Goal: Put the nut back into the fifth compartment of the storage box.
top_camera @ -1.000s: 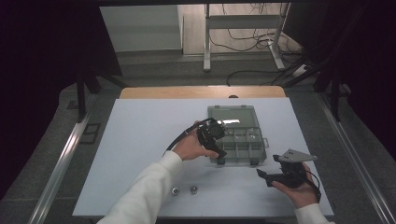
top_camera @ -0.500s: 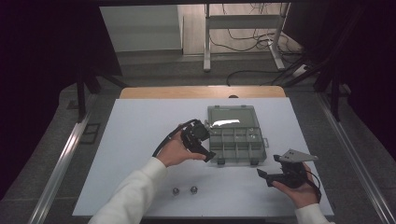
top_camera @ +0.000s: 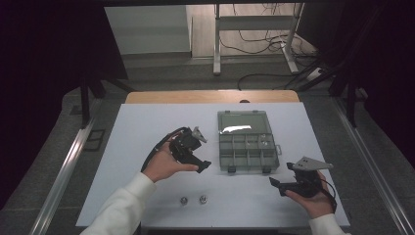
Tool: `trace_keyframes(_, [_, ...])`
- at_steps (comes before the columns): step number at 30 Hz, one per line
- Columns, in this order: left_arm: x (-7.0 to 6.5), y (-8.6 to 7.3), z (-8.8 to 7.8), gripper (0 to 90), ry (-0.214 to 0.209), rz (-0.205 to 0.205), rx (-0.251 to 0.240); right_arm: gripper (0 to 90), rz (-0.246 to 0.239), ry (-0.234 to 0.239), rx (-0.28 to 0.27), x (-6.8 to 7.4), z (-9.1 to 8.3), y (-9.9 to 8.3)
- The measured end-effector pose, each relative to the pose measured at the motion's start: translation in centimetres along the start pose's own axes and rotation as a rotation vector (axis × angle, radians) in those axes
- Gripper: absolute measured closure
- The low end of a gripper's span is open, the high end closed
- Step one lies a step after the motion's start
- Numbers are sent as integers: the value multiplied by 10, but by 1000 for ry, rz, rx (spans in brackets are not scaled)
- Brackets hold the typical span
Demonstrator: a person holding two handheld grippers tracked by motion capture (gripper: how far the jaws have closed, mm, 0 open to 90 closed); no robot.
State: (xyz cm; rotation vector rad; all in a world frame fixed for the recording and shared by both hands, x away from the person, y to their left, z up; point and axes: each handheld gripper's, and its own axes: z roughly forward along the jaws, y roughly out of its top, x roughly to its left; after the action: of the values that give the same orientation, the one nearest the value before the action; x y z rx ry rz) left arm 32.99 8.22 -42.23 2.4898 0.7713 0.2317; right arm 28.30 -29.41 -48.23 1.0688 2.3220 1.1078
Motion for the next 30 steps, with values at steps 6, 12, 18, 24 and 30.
trace_keyframes(6, [3, -19, -8, 149, 5, -22, 8, 135, -1, -1, 0, 0, 0, 0])
trace_keyframes(12, [6, -36, -12, 149, 0, -47, 11, 130, 1, -4, -3, 0, 0, 0])
trace_keyframes(18, [5, -49, -15, 148, 0, -66, 10, 119, 5, -7, -4, 0, 0, 0])
trace_keyframes(24, [6, -57, -15, 144, 1, -89, 11, 115, 7, -6, -4, 0, -1, 0])
trace_keyframes(30, [5, -64, -17, 144, 0, -93, 12, 111, 7, -9, -4, 0, -1, 0])
